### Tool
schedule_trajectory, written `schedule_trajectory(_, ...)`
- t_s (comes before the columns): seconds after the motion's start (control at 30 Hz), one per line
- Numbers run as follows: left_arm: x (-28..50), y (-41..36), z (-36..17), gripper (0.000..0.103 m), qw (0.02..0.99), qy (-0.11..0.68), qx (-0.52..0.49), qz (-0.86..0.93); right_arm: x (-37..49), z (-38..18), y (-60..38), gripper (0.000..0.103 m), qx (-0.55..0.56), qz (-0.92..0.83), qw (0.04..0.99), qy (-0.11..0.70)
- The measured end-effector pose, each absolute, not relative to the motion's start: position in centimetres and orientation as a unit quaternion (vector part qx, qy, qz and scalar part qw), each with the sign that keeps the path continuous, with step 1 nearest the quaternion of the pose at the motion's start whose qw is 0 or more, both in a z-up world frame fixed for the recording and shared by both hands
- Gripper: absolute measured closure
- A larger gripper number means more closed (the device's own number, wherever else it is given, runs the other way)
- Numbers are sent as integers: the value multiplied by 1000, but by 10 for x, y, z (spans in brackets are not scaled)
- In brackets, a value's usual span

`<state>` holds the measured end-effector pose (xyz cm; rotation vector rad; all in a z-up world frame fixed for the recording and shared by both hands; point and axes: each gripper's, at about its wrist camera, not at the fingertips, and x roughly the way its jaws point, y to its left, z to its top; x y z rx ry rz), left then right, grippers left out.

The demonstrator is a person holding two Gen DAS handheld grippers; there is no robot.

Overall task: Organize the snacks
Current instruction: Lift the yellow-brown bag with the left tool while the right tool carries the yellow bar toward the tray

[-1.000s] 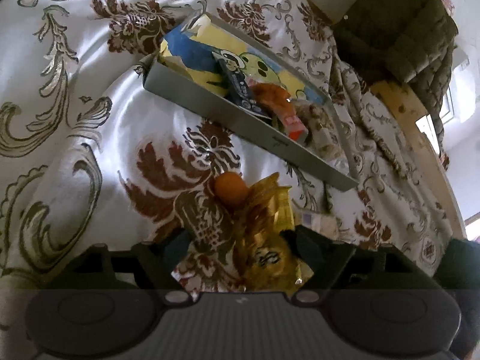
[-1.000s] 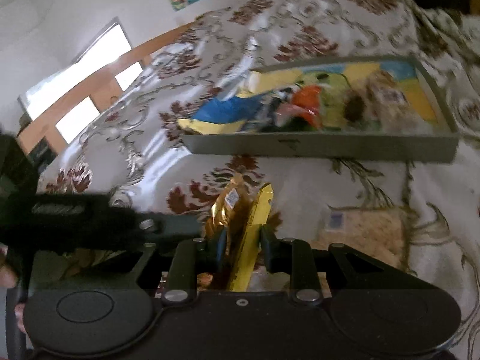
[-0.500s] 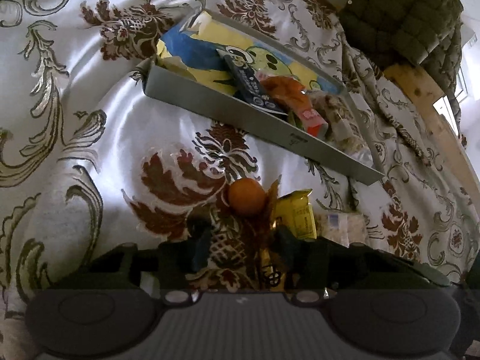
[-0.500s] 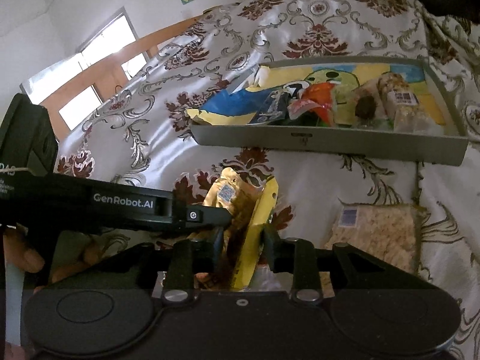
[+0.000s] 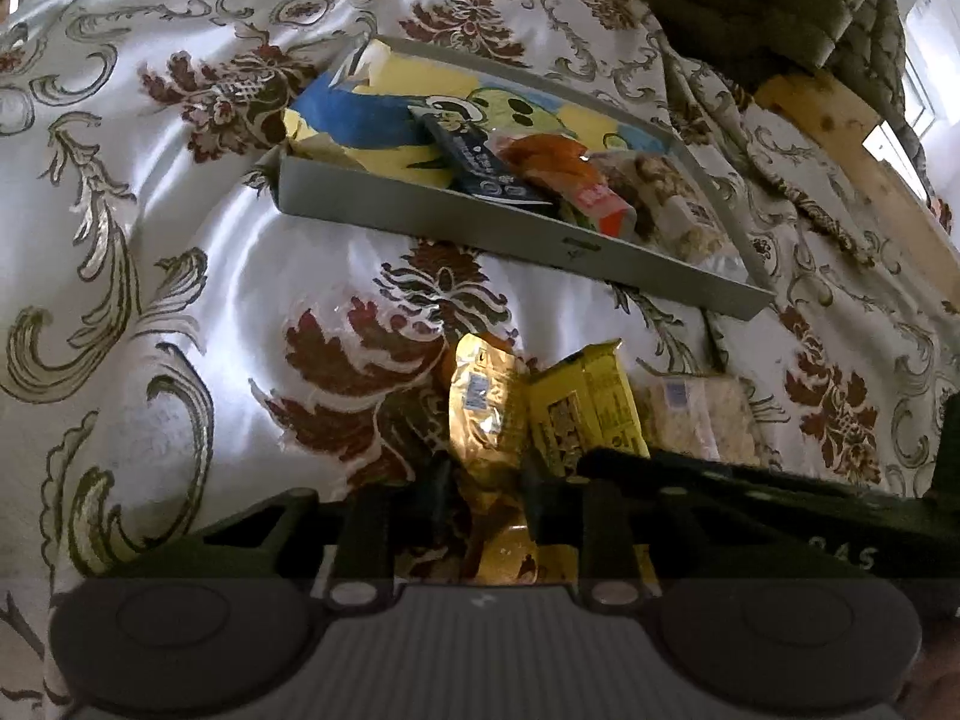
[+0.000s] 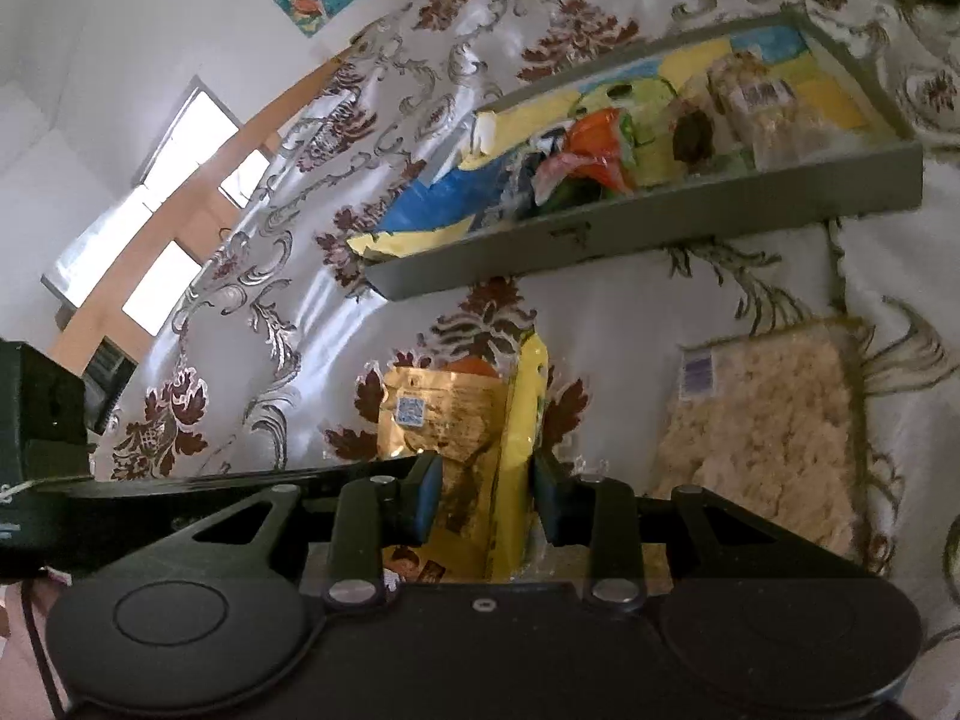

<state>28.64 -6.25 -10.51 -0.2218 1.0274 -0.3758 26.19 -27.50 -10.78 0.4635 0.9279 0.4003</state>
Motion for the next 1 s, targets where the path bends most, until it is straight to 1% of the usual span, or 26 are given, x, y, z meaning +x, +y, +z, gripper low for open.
schedule_trajectory(0.07,287,-59,-106,76,845,490,-116,-179,263,-114,-269,67,207,191,843,459)
schedule_trajectory(0.17,290,-55,-110,76,840,495,-129,-179,258,-117,-255,68,153,191,854,460)
schedule_trajectory(0.3,291,-57,-111,75,843,491,-123,-184,258,-117,-255,68,151,173,860,457)
schedule_trajectory(0.33,291,-59,-111,74,844,489,-118,-186,258,-117,-255,69,148,167,862,456)
schedule_trajectory(0.37,291,-61,-112,73,846,488,-113,-186,258,-118,-255,71,145,162,863,455)
schedule_trajectory(0.4,291,-62,-112,72,847,487,-110,-186,258,-118,-255,77,143,157,865,455)
schedule_trajectory(0.43,291,-63,-112,72,847,486,-108,-187,257,-119,-256,79,141,152,865,456)
schedule_trajectory(0.47,291,-63,-112,73,847,485,-107,-187,257,-119,-257,80,141,151,866,456)
schedule_trajectory(0.53,291,-62,-111,74,846,486,-109,-189,257,-117,-256,86,138,146,867,456)
schedule_trajectory(0.6,291,-61,-109,78,845,485,-113,-192,256,-113,-254,89,131,144,869,455)
schedule_trajectory(0.67,290,-60,-106,85,846,483,-117,-194,254,-110,-252,89,123,142,871,453)
schedule_trajectory(0.83,282,-63,-99,86,847,475,-110,-210,249,-100,-254,89,117,135,877,446)
schedule_trajectory(0.9,282,-68,-100,85,847,475,-98,-219,247,-98,-257,89,118,130,878,446)
schedule_trajectory(0.97,285,-75,-104,77,847,478,-84,-216,246,-97,-259,89,118,123,877,449)
schedule_trajectory(1.0,287,-77,-107,75,846,481,-81,-215,245,-97,-260,89,117,121,877,450)
